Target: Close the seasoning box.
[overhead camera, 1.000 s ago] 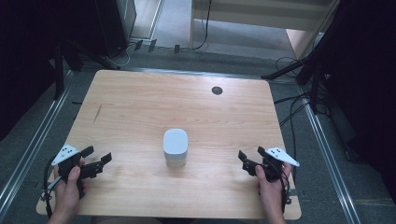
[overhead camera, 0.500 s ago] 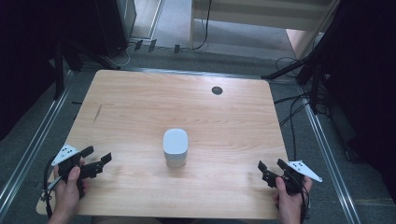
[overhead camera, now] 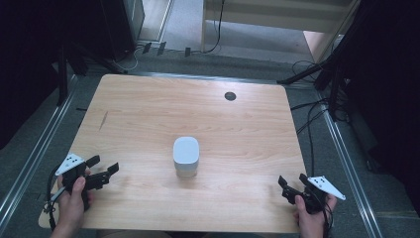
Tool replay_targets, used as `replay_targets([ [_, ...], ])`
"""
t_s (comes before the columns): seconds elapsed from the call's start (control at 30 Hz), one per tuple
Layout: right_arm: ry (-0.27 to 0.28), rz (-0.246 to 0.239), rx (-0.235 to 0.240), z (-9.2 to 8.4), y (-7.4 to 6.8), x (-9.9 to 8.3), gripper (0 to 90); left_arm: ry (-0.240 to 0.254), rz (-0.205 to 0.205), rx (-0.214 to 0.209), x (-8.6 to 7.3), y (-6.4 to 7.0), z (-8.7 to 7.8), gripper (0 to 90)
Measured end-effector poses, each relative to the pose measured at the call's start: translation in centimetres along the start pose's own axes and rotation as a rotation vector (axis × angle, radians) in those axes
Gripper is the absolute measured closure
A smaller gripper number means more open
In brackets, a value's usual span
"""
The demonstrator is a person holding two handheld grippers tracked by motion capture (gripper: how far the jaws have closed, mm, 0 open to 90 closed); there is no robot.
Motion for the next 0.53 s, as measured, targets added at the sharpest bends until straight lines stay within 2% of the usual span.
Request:
replay_targets([
  [0.33,-0.012,0.017,-0.011,0.08,0.12,-0.03,15.2,-0.011,-0.002,0.013,0.0,-0.13,0.13,13.7],
  [0.53,-0.013,0.025,-0.01,0.12,0.18,-0.02,15.1,-0.008,-0.025,0.027,0.01,-0.35,0.12,13.7],
])
Point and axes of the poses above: each handheld gripper's, and its own axes: z roughly forward along the jaws, x roughly out of its top, y roughly to its right, the point moved 8 cm from there along z, roughly forward along the jaws, and after that the axes turned 12 degrees about -x, right-handed, at the moved point
